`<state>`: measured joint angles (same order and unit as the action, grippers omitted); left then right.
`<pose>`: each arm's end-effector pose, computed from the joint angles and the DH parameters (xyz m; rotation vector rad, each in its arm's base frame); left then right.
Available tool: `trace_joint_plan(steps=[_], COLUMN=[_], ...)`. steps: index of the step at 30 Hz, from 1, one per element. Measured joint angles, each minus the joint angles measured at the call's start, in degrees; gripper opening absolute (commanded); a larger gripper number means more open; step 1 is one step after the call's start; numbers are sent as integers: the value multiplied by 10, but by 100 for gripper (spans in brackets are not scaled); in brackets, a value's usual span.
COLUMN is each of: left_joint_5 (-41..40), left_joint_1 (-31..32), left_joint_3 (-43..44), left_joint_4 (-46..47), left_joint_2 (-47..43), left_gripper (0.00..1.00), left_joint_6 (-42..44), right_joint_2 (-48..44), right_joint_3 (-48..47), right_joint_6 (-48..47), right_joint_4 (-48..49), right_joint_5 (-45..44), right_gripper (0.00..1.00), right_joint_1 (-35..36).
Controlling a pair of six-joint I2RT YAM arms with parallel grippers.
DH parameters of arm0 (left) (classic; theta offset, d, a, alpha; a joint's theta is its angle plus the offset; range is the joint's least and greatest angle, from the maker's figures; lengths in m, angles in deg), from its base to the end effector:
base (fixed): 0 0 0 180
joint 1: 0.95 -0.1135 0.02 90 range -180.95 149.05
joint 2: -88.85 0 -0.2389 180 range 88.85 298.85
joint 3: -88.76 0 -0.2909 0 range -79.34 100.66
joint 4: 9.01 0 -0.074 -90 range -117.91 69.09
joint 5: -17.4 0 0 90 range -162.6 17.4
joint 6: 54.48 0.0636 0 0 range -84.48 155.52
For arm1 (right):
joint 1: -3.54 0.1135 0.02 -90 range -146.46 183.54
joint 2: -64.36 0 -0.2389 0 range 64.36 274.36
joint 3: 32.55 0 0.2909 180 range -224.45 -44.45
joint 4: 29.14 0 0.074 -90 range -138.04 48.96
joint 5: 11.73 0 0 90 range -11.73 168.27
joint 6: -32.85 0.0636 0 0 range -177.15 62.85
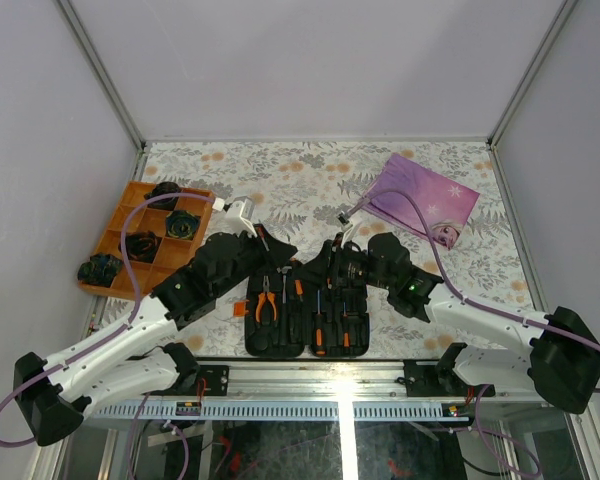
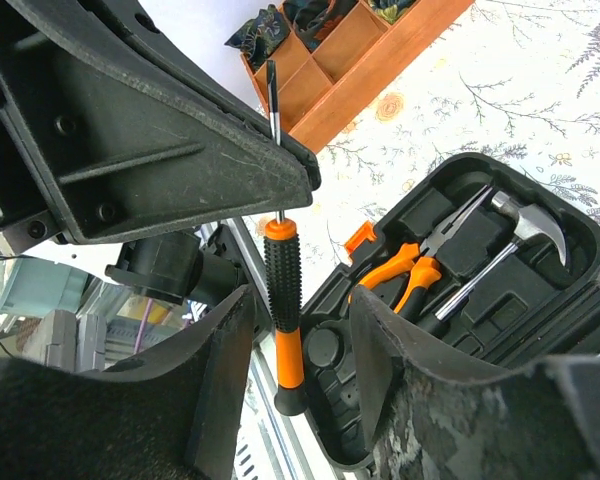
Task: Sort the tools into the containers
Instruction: Pick up the screwdriver from the center of the board.
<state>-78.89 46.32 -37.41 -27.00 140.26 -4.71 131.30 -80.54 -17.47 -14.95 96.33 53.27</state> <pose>0.2045 -0.2111 0.2757 0.0385 1.9530 -0.9475 0.2019 0.2688 0.2277 -0.4300 1.8129 1.4016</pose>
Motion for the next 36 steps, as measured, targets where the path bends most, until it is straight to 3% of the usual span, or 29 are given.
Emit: trace_joint_plan(steps=[5, 14, 16, 23, 31, 36], left_joint_5=[0, -3, -3, -4, -11, -3], left_joint_1=[0, 0, 0, 0, -11, -58], left_joint_3=[0, -2, -3, -3, -3, -12], left_joint_4=[0, -1, -1, -7, -35, -61], left_joint_2=[0, 0, 0, 1, -9, -19], left_gripper=[0, 1, 8, 48, 55, 55], left_joint_6=[0, -1, -1, -2, 0, 2], right_joint_2=[0, 16, 16, 14, -7, -32], right_joint_3=[0, 0, 0, 0, 0, 4], right_joint_6=[0, 9, 10, 9, 16, 18], right_joint_4=[4, 21, 21, 3, -36, -80], right_joint_5=[0, 11, 11, -15, -69, -112], right_gripper=[42, 15, 10, 1, 0, 0], right_joint_1=[0, 0, 0, 0, 0, 0])
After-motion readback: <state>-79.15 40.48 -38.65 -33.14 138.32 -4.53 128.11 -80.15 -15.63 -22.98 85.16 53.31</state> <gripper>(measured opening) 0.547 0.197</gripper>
